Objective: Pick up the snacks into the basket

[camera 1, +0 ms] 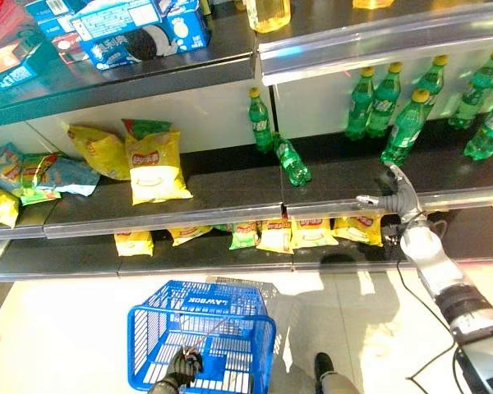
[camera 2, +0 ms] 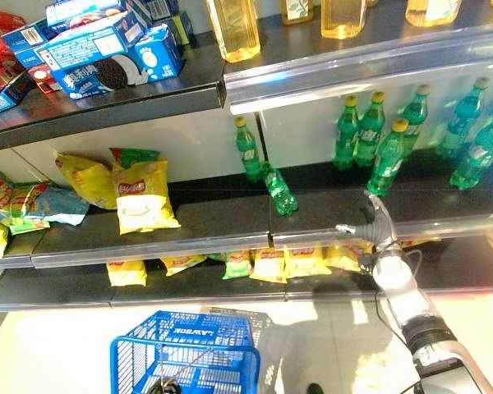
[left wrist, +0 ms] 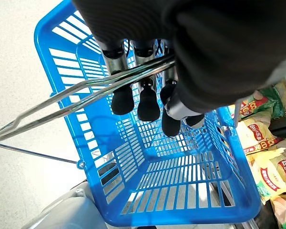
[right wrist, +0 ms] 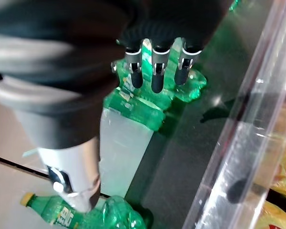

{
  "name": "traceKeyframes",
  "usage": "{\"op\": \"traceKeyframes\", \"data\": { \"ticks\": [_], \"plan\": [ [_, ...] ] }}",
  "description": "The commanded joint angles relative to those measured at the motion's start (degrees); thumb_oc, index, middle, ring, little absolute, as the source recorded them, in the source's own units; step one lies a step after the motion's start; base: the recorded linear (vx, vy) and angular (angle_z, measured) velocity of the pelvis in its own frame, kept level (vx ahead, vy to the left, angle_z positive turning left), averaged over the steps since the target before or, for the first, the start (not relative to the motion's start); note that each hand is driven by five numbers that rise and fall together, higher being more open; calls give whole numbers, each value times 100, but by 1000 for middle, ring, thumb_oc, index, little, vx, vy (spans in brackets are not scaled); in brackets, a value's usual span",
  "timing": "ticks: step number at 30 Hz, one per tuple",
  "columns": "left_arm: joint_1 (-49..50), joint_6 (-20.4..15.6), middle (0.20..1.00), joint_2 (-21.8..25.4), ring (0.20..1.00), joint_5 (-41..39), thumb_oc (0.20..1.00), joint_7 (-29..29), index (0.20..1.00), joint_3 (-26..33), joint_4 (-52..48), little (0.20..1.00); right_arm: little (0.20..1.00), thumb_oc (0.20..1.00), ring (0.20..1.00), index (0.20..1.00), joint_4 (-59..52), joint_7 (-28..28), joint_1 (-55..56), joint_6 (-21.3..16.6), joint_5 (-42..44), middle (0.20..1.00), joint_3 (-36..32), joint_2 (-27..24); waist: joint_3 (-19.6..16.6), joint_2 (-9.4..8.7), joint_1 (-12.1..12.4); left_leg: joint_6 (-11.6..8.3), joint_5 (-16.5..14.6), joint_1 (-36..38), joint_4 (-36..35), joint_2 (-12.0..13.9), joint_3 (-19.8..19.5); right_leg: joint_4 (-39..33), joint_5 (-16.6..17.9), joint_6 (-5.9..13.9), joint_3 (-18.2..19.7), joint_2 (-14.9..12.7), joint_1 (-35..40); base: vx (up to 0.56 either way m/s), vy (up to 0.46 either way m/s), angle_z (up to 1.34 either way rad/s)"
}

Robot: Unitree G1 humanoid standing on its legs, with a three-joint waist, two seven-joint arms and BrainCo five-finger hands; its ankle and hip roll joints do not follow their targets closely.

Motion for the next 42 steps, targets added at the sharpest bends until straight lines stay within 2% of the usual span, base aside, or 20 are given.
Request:
{"op": "traceKeyframes", "data": {
  "ticks": [1,4,7,13,24,42],
  "plan": [
    [216,-56,200,439,200,39,200,116,200,-179,-37,200,1000,1000,1000,1000,45,-163,-234,-191,-154,1000,67,-375,-145,-315,100,-90,-521,-95,481,-127,-172,-1211,493,761,220,-493,603,0,0,0],
    [221,-73,200,465,200,21,200,96,200,-216,-65,200,1000,1000,1000,1000,286,-171,-470,-199,-17,1000,79,-498,-123,-295,108,-93,-527,-105,506,-144,-160,-1194,504,764,236,-501,580,0,0,0],
    [156,-78,200,534,200,-104,200,97,200,-337,-56,200,1000,1000,1000,1000,1108,-132,-1356,-179,613,1000,252,-758,-69,-277,153,-108,-524,-132,533,-157,-112,-1162,525,761,286,-492,514,0,0,0],
    [60,-40,200,547,200,-243,200,129,200,-404,-3,200,1000,1000,1000,1000,1624,-2,-2231,-115,1026,1000,671,-790,-5,-303,168,-122,-489,-174,523,-148,-21,-1128,553,756,368,-449,402,-13,8,-7],
    [18,-6,200,495,200,-239,200,193,200,-400,24,200,1000,1000,1000,1000,1724,16,-2318,-36,1067,1000,810,-473,70,-326,163,-141,-456,-251,527,-141,-31,-1100,557,732,358,-424,339,0,-1,-1],
    [39,-39,200,573,200,-297,200,203,200,-484,-68,200,1000,1000,1000,1000,2012,-99,-3072,-16,994,1000,1094,-815,158,-269,206,-150,-403,-289,476,-188,-35,-981,528,725,374,-454,217,0,-1,0]
  ]
}}
